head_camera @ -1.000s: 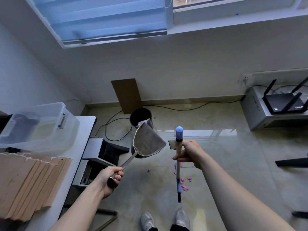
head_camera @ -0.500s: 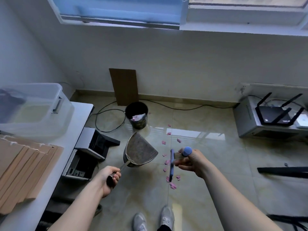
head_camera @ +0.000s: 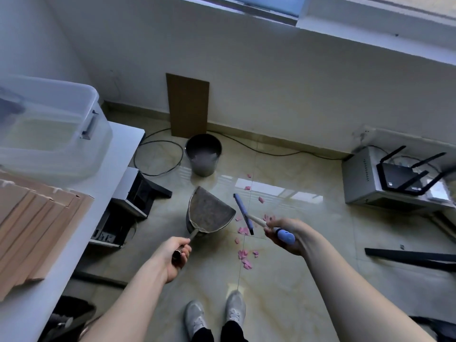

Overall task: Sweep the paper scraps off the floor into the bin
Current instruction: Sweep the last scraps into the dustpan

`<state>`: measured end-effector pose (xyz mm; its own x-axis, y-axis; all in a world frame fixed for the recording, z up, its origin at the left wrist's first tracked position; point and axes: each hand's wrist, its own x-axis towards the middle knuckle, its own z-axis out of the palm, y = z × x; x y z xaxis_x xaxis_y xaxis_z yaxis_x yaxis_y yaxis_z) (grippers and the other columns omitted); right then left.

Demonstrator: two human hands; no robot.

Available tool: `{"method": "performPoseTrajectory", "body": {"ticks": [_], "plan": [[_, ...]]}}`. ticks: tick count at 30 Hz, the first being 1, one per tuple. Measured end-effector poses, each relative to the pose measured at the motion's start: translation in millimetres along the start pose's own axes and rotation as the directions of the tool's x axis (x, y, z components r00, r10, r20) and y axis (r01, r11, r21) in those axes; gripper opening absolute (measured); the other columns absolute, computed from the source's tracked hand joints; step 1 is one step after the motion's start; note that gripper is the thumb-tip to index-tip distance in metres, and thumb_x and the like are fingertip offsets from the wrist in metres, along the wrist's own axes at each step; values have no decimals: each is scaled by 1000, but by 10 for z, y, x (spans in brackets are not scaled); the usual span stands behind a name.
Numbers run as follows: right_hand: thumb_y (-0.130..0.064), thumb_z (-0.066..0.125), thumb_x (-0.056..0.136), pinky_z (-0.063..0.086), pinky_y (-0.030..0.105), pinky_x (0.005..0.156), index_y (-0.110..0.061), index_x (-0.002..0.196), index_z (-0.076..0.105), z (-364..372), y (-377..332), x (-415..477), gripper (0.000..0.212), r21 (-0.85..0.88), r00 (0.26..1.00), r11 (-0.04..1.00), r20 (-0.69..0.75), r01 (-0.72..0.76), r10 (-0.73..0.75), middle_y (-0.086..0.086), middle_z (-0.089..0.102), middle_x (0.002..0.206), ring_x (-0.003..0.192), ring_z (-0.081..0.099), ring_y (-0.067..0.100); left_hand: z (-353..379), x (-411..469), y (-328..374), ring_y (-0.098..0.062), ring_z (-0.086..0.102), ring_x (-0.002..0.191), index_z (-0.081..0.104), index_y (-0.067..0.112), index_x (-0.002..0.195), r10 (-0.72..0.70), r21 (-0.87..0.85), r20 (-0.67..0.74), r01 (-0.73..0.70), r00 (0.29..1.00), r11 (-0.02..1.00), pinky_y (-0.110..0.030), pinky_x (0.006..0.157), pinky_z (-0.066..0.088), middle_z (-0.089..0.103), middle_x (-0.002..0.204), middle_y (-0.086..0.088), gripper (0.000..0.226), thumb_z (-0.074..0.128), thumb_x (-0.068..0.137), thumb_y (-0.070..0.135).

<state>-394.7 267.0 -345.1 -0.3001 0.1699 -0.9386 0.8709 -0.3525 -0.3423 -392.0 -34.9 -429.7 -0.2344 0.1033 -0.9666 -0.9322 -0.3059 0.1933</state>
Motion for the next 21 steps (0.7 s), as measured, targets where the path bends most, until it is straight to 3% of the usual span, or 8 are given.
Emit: {"method": "performPoseTrajectory", "body": {"ticks": [4, 8, 10, 13, 17, 21], "plan": [[6, 56, 101, 53, 21, 40, 18, 130, 50, 167, -162, 123, 32, -35, 998, 997, -30, 62, -63, 24, 59, 87, 36, 59, 14, 53, -47, 111, -4, 41, 29, 47, 7, 75, -22, -58, 30, 23, 999, 998, -11, 26, 32, 45, 52, -1, 21, 50, 96, 11], [6, 61, 98, 57, 25, 47, 1, 157, 31, 321, -456, 306, 67, -86, 980, 977, -3, 197, -198, 18, 67, 93, 49, 64, 19, 219, -34, 294, -5, 43, 29, 48, 5, 75, -27, -102, 20, 29, 999, 994, -11, 26, 34, 45, 53, -2, 21, 50, 96, 10], [7, 58, 99, 55, 26, 43, 7, 146, 41, 343, -622, 399, 50, -147, 985, 974, 12, 175, -175, 17, 64, 82, 49, 61, 20, 348, 7, 417, -5, 45, 29, 49, 4, 74, -21, -133, 7, 22, 1000, 991, -12, 27, 35, 46, 52, -2, 22, 50, 96, 9], [6, 49, 103, 41, 23, 37, 7, 106, 55, 327, -889, 664, 6, -285, 991, 950, -9, 124, -132, 13, 51, 69, 49, 44, 17, 603, 96, 629, -6, 46, 29, 48, 5, 73, -17, -199, 4, 18, 1000, 980, -12, 27, 36, 47, 49, -2, 23, 49, 96, 9], [7, 51, 95, 35, 28, 47, 9, 102, 52, 377, -1303, 1184, 7, -402, 977, 900, -56, 167, -206, 14, 50, 64, 48, 43, 20, 969, 320, 918, -6, 45, 30, 47, 6, 74, -10, -322, -10, 6, 1000, 947, -11, 27, 36, 45, 48, -2, 22, 47, 96, 8], [0, 44, 81, 31, 23, 48, -6, 84, 53, 394, -1662, 1566, 11, -502, 966, 845, -60, 187, -250, 16, 52, 62, 51, 41, 24, 1236, 623, 1209, -5, 42, 29, 42, 10, 75, -39, -454, 12, 40, 999, 890, -12, 27, 35, 41, 47, -1, 22, 41, 97, 9]]}}
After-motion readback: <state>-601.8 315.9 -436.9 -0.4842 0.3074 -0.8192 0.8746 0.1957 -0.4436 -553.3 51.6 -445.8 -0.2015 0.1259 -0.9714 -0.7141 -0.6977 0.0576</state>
